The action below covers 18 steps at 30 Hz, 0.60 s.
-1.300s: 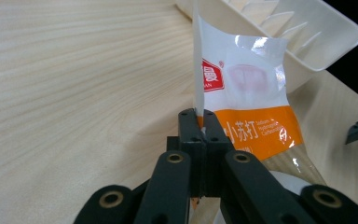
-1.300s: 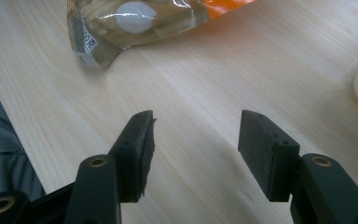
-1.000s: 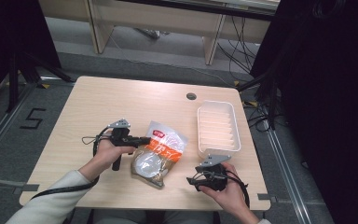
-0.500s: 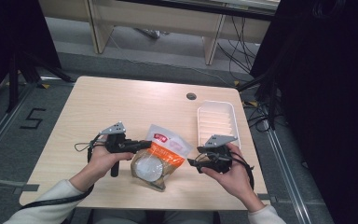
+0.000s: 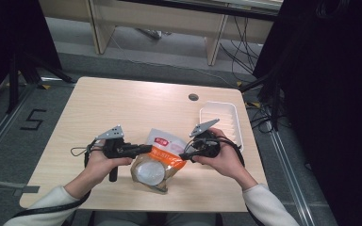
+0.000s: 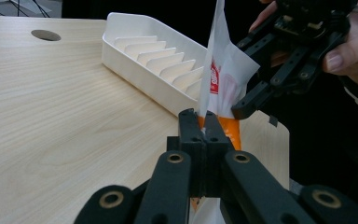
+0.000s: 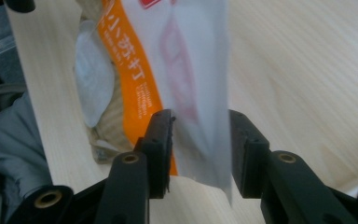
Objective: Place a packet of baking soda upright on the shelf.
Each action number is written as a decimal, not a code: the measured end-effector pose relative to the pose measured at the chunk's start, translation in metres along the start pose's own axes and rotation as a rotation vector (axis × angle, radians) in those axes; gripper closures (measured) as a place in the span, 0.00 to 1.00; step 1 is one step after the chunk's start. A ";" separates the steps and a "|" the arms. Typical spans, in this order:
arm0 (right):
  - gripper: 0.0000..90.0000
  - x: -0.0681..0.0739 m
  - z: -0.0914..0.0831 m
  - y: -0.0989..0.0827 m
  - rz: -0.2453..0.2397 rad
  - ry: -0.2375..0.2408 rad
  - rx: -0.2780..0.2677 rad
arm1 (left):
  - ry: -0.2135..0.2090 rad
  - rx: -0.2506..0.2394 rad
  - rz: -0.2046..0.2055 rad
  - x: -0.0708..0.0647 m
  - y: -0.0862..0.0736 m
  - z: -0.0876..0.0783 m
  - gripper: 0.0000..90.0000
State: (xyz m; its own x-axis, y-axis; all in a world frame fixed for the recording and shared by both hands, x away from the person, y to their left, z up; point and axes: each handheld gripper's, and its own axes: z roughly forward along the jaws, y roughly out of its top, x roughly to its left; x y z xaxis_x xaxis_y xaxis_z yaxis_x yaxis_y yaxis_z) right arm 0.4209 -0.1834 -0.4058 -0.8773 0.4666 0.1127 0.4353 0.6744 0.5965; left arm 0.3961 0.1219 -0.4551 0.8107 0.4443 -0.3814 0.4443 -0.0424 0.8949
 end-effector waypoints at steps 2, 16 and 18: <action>0.75 0.000 0.002 0.000 -0.005 0.004 -0.004 | -0.001 0.001 0.010 0.000 0.000 0.000 0.99; 1.00 0.007 0.001 0.015 0.033 0.056 0.091 | 0.038 0.003 0.009 0.001 -0.004 0.000 0.99; 1.00 0.010 -0.001 0.018 0.032 0.054 0.106 | 0.035 0.005 0.013 0.002 -0.005 0.000 0.99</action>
State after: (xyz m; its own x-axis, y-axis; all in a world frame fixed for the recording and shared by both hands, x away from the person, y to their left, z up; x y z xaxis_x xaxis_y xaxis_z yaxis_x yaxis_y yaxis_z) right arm 0.4196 -0.1671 -0.3930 -0.8710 0.4591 0.1748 0.4796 0.7177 0.5048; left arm 0.3956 0.1230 -0.4602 0.8024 0.4750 -0.3614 0.4358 -0.0525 0.8985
